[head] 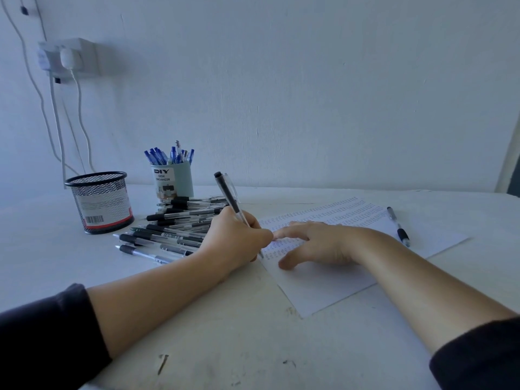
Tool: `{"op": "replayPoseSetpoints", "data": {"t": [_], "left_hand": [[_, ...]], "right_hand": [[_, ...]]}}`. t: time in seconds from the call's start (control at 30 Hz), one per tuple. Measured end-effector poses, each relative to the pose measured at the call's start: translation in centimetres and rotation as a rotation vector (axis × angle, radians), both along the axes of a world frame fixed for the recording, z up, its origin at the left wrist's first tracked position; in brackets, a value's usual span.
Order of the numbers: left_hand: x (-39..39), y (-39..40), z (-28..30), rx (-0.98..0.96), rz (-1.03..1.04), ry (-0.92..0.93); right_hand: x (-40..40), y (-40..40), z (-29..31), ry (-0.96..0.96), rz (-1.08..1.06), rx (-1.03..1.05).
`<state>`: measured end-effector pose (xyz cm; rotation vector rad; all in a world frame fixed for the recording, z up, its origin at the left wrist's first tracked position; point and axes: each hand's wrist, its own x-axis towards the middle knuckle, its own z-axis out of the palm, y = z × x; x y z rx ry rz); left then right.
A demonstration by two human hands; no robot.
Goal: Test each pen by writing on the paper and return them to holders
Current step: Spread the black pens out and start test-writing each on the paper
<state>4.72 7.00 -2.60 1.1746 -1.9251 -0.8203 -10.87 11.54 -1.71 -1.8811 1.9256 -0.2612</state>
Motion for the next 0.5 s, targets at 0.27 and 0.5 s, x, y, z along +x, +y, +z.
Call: {"op": "replayPoseSetpoints", "data": {"t": [0.27,0.5], "left_hand": [[0.08,-0.03,-0.05,-0.012,-0.001,-0.009],[0.04,0.02,-0.04,-0.018,-0.016,-0.01]], "right_hand": [[-0.08,-0.15,-0.11,-0.002,0.0,-0.01],[-0.04,-0.33,-0.17,-0.011,0.005,-0.002]]}}
